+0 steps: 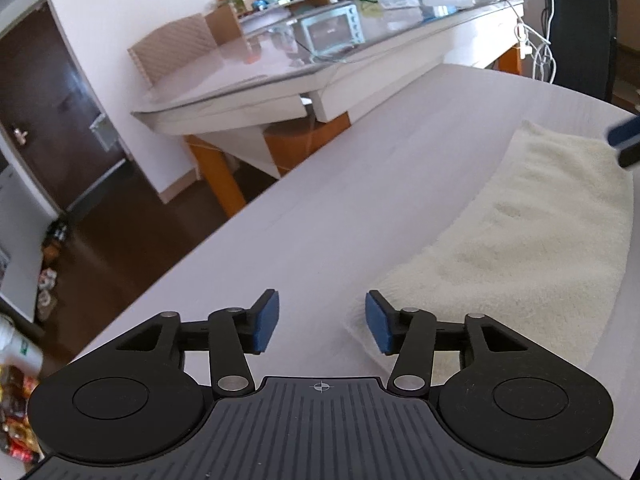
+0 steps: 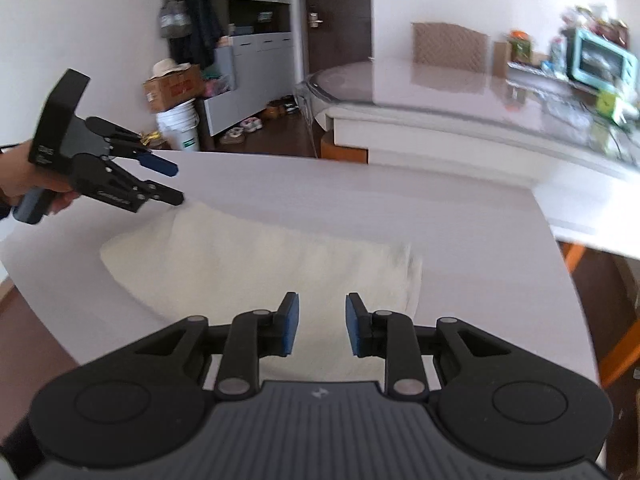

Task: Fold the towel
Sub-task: 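Release the towel with both grippers and lay the folded strip flat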

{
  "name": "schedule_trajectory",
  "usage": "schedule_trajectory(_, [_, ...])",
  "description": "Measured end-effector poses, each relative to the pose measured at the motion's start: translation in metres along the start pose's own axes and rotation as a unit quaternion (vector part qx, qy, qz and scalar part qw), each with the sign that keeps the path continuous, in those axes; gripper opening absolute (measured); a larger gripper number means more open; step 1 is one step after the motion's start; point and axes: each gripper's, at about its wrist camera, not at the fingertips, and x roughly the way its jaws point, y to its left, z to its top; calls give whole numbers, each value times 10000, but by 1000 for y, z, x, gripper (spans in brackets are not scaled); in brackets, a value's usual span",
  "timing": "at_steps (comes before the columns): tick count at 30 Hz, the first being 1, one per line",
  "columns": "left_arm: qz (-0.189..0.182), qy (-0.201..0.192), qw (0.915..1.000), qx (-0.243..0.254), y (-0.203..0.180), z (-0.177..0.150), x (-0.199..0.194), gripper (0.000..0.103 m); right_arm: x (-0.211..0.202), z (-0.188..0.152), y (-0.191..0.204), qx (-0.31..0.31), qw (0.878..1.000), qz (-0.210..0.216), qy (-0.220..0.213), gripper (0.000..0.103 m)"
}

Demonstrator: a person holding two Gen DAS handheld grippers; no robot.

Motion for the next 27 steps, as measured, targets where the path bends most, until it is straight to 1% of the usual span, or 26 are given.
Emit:
schedule_trajectory(2, [32,-15,10000,50,-3,-2,2,55,-2,-5,-2,213,9997,-96,-8,27])
schedule_trajectory(4, [37,-8,10000,44,-4,-4,1,55,0,-9,-6,426,9988,-234,82,26])
schedule_trajectory(6, [55,5,10000,79,-6,-7,0,55,7,-12,-8,374,9983,-354,258,21])
schedule_trajectory(10, [110,11,9999,0,-11,-17,-9,55,11,-8,-15,199,9987,-363,296,18])
schedule_trajectory(13, [129,2,9997,-187,-16,-27,-20,55,18,-1,-22,-37,9987,-403,321,18])
schedule_trajectory(17, [131,30,9990,-426,-34,-39,-40,55,37,15,-33,-522,9974,-331,367,18])
schedule_trajectory(24, [-201,75,9977,-645,-69,-46,-66,55,81,46,-42,-1087,9930,-315,337,21])
schedule_trajectory(27, [-342,95,9976,-597,-77,-43,-70,55,85,51,-31,-1388,9881,-581,303,23])
